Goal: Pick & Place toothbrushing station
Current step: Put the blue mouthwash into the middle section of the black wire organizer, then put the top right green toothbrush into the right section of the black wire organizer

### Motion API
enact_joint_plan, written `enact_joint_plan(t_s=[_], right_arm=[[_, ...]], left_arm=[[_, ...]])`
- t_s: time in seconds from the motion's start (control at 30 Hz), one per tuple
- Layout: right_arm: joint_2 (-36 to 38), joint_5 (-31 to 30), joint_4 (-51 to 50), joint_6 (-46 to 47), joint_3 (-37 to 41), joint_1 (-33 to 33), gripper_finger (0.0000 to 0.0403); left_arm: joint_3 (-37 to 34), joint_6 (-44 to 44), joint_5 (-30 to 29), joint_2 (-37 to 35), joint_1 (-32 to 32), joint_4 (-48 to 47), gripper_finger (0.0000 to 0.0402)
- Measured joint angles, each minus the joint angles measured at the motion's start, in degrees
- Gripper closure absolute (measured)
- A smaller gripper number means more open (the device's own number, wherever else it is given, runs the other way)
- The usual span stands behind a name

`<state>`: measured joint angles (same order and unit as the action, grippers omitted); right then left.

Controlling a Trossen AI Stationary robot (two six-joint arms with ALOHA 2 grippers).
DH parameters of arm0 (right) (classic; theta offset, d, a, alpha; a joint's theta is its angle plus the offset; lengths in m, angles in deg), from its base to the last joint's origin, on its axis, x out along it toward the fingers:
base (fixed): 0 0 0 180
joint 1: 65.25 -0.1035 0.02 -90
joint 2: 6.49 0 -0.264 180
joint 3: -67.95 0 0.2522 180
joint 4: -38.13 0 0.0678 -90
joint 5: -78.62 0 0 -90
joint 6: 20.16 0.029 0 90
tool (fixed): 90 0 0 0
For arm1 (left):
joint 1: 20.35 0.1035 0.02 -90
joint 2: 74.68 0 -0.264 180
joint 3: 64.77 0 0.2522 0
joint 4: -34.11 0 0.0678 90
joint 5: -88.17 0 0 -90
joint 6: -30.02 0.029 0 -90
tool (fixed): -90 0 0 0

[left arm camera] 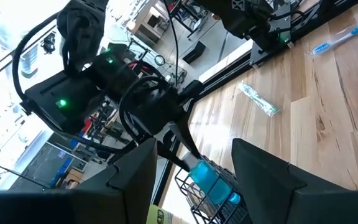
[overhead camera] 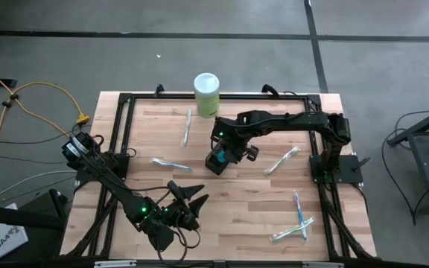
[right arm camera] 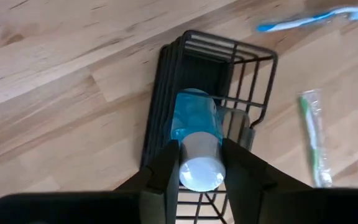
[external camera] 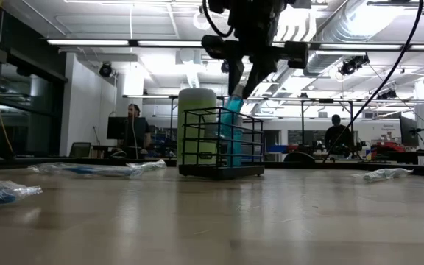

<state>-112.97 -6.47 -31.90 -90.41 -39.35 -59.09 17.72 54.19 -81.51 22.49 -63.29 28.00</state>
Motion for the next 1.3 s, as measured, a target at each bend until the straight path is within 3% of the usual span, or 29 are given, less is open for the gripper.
enact_joint_plan(t_s=[0.57,0.73,0.97,1.3], right_arm=[[-2.7,1.3,0.6,1.6,0.0,1.1,0.0313],[-2.7,1.4,1.7,2.3,0.0,1.1,0.0295],[-2.7,1.4,1.5,3.0,0.0,1.1,0.0307],[-2.7,1.3,1.8,4.6,0.0,1.1,0.0278]], left_arm=[[0.0,0.2,-0.1,0.0,0.0,0.0,0.0201],[0.0,0.3,-0.1,0.0,0.0,0.0,0.0201],[0.0,0.3,-0.1,0.0,0.0,0.0,0.0201],[0.0,0.3,-0.1,0.0,-0.2,0.0,0.0201]])
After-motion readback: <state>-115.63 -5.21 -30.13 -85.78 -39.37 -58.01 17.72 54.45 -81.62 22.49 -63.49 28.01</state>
